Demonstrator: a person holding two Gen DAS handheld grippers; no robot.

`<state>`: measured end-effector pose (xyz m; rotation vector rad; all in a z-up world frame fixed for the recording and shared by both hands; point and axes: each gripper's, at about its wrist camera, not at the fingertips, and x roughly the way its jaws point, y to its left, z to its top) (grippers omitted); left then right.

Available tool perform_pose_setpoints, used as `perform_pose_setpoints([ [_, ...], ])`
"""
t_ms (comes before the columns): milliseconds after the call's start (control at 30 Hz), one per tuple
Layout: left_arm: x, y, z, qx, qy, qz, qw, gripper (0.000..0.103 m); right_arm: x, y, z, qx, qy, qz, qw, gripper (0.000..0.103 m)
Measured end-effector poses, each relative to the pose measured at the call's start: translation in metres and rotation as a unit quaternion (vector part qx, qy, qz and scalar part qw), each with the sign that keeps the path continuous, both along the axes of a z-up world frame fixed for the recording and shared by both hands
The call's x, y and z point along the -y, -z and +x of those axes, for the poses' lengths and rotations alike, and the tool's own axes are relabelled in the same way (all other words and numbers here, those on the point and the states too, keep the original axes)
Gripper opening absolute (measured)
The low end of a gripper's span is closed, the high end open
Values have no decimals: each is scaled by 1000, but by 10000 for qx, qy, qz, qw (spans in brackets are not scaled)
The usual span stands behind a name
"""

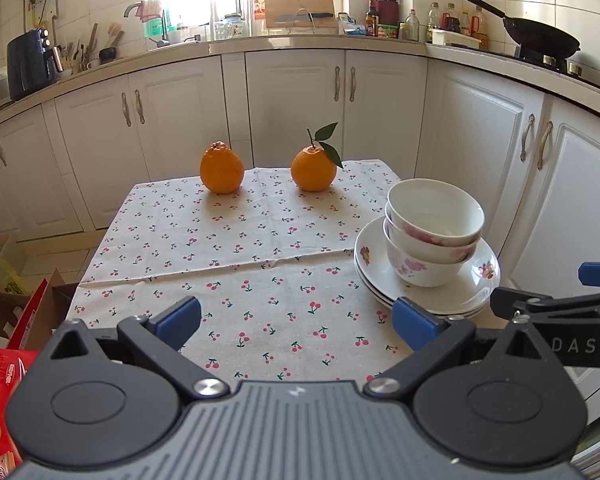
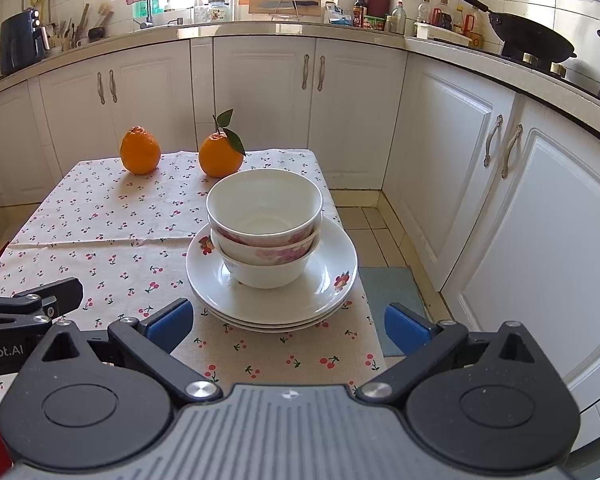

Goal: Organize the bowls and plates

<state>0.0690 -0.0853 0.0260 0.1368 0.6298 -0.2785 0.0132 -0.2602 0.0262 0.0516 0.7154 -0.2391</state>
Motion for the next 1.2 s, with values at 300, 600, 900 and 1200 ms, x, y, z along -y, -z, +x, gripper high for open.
perform_pose_setpoints([
  [300, -1, 0, 1, -18, -34, 6, 10000, 101, -1, -1, -1, 11, -1, -29, 10000, 103],
  [600, -1, 1, 2, -37, -52, 12, 10000, 101, -1, -1, 0, 6, 3, -60, 10000, 103],
  [900, 0, 1, 2, -58, -52, 23, 10000, 101, -1, -1, 0, 10, 8, -64, 10000, 103],
  [1200, 1, 3, 4, -75, -54, 50, 9999, 101, 1, -1, -1, 31, 15, -66, 10000, 103],
])
